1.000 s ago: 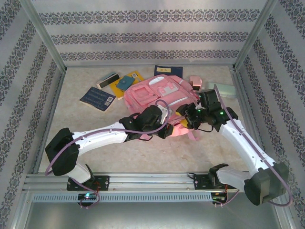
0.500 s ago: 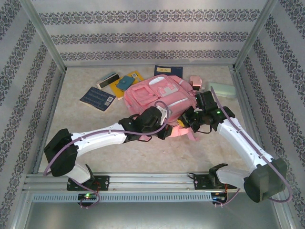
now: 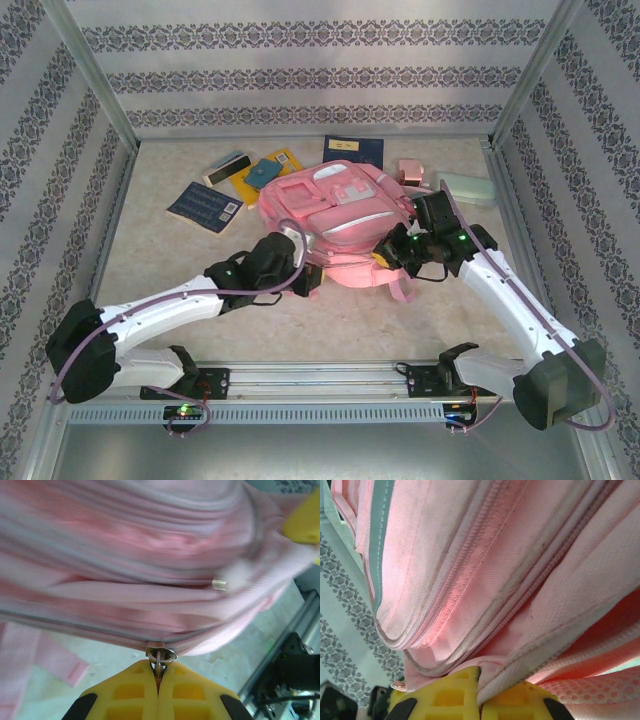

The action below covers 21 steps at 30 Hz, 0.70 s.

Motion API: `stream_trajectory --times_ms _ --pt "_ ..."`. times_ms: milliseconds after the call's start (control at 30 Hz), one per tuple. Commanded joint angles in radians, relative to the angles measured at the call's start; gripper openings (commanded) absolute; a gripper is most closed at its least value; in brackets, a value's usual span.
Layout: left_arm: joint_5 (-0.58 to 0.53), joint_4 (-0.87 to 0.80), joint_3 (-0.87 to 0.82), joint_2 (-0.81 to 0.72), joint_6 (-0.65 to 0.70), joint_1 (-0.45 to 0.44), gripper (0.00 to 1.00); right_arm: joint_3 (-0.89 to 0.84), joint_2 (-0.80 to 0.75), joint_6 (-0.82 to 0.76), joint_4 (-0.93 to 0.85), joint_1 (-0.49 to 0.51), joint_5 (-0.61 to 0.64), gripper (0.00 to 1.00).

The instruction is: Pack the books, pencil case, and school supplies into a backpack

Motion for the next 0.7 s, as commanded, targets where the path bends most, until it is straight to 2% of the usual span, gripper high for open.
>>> stream_trajectory --times_ms 0,333,433,567,667 --pt "-0.022 -0.037 -0.026 -0.040 -0.007 0.079 0.00 0.046 -0.030 -0.111 -0.066 -0.025 0.094 0.00" --pt "0.089 -0.011 -0.070 -0.002 0.076 0.320 0.00 0.054 -0.091 -0.215 -0.115 -0.033 0.110 0.00" --pt "0.124 -0.007 -0.048 0.025 0.101 0.339 0.00 0.046 -0.106 -0.229 -0.102 -0.035 0.097 0.00" --pt "0.207 -0.015 -0.024 0.034 0.100 0.339 0.05 0.063 -0.108 -0.253 -0.076 -0.037 0.072 0.00" --pt "0.241 -0.023 -0.038 -0.038 0.088 0.337 0.19 0.084 -0.112 -0.270 -0.048 -0.039 0.052 0.00"
